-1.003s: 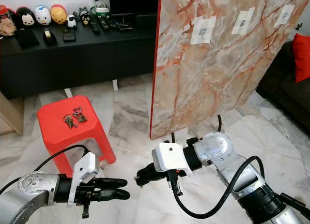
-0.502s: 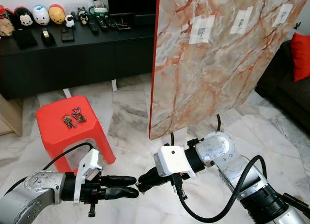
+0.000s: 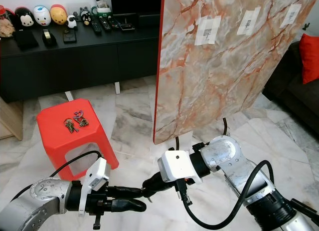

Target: Hang keys on a hook

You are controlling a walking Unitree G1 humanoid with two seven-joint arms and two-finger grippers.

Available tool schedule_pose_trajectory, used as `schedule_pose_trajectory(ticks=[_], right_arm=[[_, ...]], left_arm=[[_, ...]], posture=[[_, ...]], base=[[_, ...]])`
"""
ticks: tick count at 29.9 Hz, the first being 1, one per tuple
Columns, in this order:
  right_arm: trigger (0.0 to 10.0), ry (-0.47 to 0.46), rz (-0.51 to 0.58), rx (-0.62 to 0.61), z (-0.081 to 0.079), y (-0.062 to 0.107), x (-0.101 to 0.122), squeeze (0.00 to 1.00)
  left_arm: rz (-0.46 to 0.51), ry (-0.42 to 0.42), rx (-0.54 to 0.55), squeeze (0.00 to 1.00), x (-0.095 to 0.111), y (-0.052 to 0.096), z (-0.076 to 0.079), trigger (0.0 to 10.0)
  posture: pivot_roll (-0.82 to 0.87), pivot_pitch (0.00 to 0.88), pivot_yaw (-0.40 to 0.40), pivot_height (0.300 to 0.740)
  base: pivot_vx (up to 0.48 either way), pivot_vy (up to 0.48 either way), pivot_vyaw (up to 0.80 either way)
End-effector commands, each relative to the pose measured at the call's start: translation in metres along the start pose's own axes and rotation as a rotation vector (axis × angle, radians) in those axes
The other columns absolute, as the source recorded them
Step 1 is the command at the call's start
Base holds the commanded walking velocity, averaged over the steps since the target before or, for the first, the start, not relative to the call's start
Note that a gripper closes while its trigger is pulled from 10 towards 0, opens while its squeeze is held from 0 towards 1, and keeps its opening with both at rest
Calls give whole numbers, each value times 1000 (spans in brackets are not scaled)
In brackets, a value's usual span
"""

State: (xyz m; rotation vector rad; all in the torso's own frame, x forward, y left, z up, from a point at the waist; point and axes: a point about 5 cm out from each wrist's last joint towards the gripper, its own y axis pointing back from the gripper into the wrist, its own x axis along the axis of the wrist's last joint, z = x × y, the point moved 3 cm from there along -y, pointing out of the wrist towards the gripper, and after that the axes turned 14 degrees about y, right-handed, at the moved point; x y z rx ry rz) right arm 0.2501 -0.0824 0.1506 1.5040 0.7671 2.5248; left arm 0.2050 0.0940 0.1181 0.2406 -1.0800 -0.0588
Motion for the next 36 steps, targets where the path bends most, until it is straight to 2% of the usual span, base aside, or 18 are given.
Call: schedule_pose_trajectory(ticks=[1, 5, 16, 21, 26, 30, 32, 36], right_arm=[[10000, 16, 3, -24, 7, 2, 3, 0], [10000, 26, 29, -30, 9, -1, 8, 0], [10000, 41, 40, -42, 13, -1, 13, 0], [10000, 42, -23, -79, 17, 2, 4, 0], [10000, 36, -51, -95, 19, 3, -1, 0], [10000, 36, -72, -105, 19, 3, -4, 0], [10000, 39, -95, -127, 23, 6, -8, 0], [10000, 49, -134, -155, 27, 9, -12, 0]], left_arm=[[-1, -28, -28, 0, 5, -7, 6, 10000], [19, -26, -11, 0, 6, -10, 4, 10000], [56, -30, 136, 0, 9, -11, -18, 10000], [47, -33, 198, 0, 6, -5, -23, 10000], [61, -29, 227, 0, 5, -1, -24, 10000], [66, -26, 214, 0, 5, 1, -19, 10000], [42, -26, 191, 0, 3, 3, -14, 10000], [24, -31, 203, 0, 1, 5, -15, 10000]], posture=[[157, 112, -120, 740], [157, 112, -120, 740], [156, 111, -121, 740], [155, 110, -121, 740], [160, 112, -120, 740], [161, 111, -121, 740], [159, 111, -120, 740], [159, 112, -119, 740]], base=[[0, 0, 0], [0, 0, 0], [0, 0, 0], [0, 0, 0], [0, 0, 0], [0, 0, 0], [0, 0, 0], [0, 0, 0]])
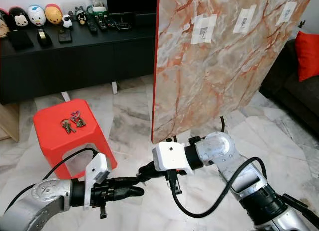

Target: Hang keys on a hook

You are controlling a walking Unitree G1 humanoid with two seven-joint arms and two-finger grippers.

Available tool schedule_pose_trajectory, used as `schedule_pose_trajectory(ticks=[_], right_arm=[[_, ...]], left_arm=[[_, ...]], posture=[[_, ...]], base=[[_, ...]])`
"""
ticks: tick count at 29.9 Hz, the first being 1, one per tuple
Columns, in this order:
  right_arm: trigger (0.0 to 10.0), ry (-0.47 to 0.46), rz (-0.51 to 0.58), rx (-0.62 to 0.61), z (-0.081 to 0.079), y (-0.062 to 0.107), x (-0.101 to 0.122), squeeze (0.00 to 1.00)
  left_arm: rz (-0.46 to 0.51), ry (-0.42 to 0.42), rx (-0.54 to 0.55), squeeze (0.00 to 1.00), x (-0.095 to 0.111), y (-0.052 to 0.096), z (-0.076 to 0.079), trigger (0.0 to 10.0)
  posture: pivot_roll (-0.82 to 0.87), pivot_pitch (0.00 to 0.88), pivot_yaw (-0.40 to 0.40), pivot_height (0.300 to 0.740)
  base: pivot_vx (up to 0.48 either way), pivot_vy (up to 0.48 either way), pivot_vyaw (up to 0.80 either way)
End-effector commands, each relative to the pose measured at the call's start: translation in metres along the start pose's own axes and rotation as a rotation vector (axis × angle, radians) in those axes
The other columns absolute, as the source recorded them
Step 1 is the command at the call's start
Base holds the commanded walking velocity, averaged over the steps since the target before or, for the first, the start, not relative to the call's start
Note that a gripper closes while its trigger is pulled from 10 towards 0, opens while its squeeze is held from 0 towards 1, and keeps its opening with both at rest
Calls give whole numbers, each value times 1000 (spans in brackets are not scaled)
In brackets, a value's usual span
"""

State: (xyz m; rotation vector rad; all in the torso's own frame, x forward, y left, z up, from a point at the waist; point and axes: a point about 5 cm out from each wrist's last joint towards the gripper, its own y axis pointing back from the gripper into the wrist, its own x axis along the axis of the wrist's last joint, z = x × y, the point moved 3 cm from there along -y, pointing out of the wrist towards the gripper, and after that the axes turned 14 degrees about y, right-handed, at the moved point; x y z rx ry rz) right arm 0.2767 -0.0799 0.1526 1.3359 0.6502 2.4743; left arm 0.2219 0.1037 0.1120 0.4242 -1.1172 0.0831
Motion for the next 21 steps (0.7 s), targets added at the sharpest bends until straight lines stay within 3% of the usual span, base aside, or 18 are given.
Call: schedule_pose_trajectory(ticks=[1, 6, 12, 19, 21], right_arm=[[10000, 11, -24, -30, 5, 6, -2, 0], [10000, -8, -91, -114, 14, 4, -10, 0], [10000, -95, -148, -265, 27, 1, -18, 0], [10000, -155, -113, -332, 28, -7, -10, 0], [10000, -167, -91, -343, 30, -12, -5, 0]], left_arm=[[-3, -4, -14, 0, 0, -1, 4, 10000], [11, -31, 69, 0, 4, -2, -7, 10000], [45, -57, 179, 0, 10, -3, -18, 10000], [113, -64, 277, 0, 20, -5, -29, 10000], [132, -99, 298, 0, 27, -8, -30, 10000]], posture=[[159, 112, -119, 740], [158, 112, -121, 740], [156, 116, -120, 740], [154, 117, -120, 740], [150, 115, -117, 740]], base=[[0, 0, 0], [0, 0, 0], [0, 0, 0], [0, 0, 0], [0, 0, 0]])
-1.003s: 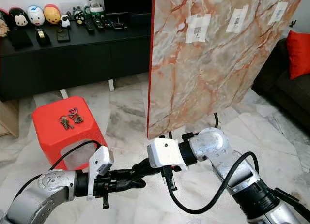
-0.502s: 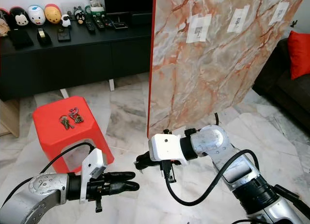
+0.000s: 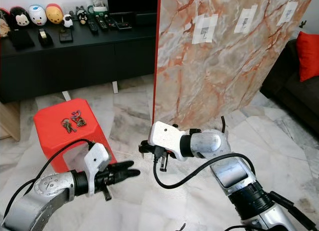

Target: Hang keys on a hook

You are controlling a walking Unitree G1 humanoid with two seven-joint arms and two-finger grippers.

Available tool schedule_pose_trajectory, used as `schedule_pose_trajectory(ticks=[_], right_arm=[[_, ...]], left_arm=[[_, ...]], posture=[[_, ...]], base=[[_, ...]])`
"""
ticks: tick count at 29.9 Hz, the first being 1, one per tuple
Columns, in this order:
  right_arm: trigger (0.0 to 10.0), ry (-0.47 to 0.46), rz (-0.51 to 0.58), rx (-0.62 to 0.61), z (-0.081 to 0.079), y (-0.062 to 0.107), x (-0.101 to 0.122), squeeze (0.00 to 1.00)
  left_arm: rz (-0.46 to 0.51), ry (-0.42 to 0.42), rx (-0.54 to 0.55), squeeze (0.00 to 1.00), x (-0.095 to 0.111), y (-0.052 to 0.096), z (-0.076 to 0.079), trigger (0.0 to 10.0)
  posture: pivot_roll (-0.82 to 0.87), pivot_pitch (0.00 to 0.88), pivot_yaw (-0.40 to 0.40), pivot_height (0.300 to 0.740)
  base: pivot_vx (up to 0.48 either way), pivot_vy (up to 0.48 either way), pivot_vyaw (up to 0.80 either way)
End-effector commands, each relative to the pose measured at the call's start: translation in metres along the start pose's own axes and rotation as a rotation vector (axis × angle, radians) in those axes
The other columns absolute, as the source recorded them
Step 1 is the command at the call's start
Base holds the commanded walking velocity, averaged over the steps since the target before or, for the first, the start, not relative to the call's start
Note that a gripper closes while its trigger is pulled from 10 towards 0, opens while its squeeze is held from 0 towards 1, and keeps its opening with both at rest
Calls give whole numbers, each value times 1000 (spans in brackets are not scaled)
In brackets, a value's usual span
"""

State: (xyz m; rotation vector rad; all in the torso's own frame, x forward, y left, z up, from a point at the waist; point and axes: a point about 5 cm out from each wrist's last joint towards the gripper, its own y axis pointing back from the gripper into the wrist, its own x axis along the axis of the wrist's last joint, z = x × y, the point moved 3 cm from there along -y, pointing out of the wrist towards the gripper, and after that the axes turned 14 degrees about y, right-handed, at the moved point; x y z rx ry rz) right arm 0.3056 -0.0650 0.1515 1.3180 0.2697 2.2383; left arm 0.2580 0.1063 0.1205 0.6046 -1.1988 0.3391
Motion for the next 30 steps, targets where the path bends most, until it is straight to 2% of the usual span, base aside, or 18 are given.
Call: schedule_pose_trajectory(ticks=[1, 4, 7, 11, 18, 19, 30], right_arm=[[10000, -15, 25, -24, 2, 1, 7, 0], [10000, -20, 43, -10, -1, -2, 12, 0], [10000, -18, 48, 5, -4, -4, 14, 0], [10000, -28, 60, 9, -6, -5, 17, 0], [10000, -27, 54, 15, -8, -5, 17, 0], [10000, -24, 52, 17, -8, -4, 16, 0], [10000, -13, 43, 27, -10, -4, 15, 0]], left_arm=[[24, -43, 36, 0, 5, -6, -2, 10000], [60, -41, 45, 0, 12, -11, -1, 10000], [54, -42, 28, 0, 10, -13, 3, 10000], [72, -44, 80, 0, 11, -15, -2, 10000], [24, -40, 34, 0, 3, -13, 2, 10000], [24, -41, 35, 0, 4, -11, 0, 0], [33, -31, 33, 0, 5, -9, -1, 0]], posture=[[151, 115, -117, 740], [152, 114, -118, 740], [152, 113, -120, 740], [153, 112, -119, 740], [152, 106, -118, 740], [153, 103, -118, 740], [154, 108, -119, 740]], base=[[0, 0, 0], [0, 0, 0], [0, 0, 0], [0, 0, 0], [0, 0, 0], [0, 0, 0], [0, 0, 0]])
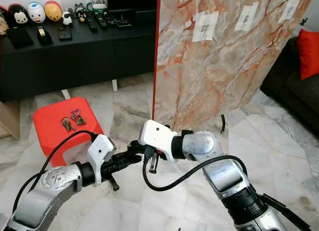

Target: Hang keys on a hook

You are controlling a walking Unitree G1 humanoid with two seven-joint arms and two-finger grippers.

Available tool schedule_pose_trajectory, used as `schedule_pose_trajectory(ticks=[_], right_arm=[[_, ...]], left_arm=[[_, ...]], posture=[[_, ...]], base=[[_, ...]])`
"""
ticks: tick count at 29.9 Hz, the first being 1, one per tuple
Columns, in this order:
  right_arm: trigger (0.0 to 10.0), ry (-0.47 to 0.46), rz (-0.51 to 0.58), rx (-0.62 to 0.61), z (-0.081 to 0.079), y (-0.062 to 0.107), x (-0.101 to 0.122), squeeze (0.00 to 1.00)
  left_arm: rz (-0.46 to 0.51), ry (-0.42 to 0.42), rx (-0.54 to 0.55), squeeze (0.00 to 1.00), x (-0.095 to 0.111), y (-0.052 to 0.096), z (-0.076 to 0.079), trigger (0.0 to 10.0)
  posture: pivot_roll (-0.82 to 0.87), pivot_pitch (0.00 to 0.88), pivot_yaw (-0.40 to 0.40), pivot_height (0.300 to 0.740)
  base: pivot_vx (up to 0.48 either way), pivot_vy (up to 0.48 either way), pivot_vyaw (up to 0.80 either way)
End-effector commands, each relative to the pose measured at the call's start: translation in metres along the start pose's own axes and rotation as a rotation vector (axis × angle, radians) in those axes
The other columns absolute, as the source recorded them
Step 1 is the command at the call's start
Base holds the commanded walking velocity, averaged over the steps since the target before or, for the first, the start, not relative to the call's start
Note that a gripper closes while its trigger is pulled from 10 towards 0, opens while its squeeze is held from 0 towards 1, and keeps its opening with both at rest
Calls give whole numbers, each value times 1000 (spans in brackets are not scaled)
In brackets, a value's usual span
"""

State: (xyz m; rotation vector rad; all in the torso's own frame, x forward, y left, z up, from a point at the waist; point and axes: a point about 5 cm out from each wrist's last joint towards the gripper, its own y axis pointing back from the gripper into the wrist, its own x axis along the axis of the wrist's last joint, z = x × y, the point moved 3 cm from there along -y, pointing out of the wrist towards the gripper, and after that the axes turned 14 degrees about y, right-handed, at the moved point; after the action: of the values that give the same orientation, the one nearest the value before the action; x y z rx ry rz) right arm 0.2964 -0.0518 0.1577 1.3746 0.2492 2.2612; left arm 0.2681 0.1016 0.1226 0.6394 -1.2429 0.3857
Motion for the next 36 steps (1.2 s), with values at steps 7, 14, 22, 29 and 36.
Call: schedule_pose_trajectory(ticks=[7, 14, 22, 29, 36], right_arm=[[10000, 15, -13, 6, -3, 3, -3, 0], [10000, 2, -44, -31, 4, 7, -7, 1000], [10000, 8, -73, -64, 12, 14, -12, 1000], [10000, -6, -114, -168, 31, 26, -17, 1000], [10000, -28, -132, -250, 42, 31, -20, 0]], left_arm=[[1, 13, -27, 0, -1, 0, 5, 0], [-3, 20, -20, 0, -2, 1, 5, 0], [-18, 13, -17, 0, -5, 2, 4, 0], [-49, -8, -11, 0, -9, 3, 2, 0], [-72, -33, -2, 0, -12, 2, 0, 0]], posture=[[153, 111, -120, 740], [150, 115, -121, 740], [147, 117, -120, 740], [144, 118, -119, 740], [141, 118, -116, 740]], base=[[0, 0, 0], [0, 0, 0], [0, 0, 0], [0, 0, 0], [0, 0, 0]])
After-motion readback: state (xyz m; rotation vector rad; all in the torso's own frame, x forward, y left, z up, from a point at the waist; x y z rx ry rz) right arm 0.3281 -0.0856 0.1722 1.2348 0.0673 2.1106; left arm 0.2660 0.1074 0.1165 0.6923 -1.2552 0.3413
